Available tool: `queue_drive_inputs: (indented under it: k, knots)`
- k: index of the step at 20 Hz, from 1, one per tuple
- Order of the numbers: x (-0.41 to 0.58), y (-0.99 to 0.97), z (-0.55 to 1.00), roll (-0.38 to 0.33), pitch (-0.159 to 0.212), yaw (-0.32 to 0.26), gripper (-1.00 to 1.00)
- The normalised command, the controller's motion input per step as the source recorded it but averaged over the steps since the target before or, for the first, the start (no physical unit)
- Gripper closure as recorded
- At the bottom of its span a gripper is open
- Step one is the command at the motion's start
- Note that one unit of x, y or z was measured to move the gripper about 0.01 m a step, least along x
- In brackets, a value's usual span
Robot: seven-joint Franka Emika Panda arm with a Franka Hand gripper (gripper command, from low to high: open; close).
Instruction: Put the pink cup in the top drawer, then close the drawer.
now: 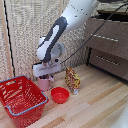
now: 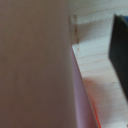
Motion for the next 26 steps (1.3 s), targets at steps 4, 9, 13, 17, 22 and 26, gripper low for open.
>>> queue_drive_inputs:
  k: [4, 9, 13, 17, 22, 26]
  knots:
    - [0.001, 0.09, 0.27, -0.025, 0.0, -0.057, 1.0]
    - [0.0, 0.04, 0.47, -0.04, 0.0, -0.132, 1.0]
    - [0.005, 0.0, 0.58, -0.025, 0.033, -0.118, 1.0]
    - [0.049, 0.0, 0.7, -0.025, 0.097, -0.088, 1.0]
    - [0.077, -0.01, 0.8, -0.016, 0.117, -0.055, 1.0]
    - [0.121, -0.04, 0.83, -0.018, 0.075, -0.044, 1.0]
